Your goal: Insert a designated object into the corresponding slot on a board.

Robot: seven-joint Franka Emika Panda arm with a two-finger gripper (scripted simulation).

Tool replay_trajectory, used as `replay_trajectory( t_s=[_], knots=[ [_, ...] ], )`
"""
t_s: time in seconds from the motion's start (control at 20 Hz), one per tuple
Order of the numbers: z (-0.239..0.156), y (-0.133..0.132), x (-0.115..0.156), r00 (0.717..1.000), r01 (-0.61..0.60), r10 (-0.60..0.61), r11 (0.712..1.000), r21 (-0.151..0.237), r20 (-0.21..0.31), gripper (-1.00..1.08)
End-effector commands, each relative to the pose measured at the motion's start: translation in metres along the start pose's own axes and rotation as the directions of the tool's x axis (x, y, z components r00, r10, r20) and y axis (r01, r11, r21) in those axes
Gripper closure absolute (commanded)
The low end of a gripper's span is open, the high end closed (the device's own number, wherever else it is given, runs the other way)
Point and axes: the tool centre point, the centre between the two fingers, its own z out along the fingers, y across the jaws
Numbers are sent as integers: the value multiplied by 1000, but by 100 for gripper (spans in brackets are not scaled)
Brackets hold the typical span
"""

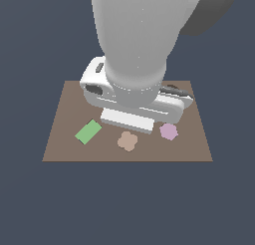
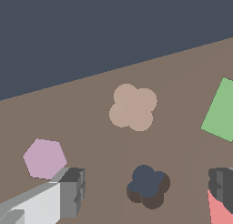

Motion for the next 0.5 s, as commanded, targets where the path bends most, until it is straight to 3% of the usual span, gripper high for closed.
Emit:
replay_trajectory(
  t_s=[0.0, 0.45],
  knots=[
    [15, -1, 11, 998, -59, 59, 998, -2, -1, -92],
    [50, -2, 38, 980, -197, 197, 980, -4, -4, -92]
  ],
)
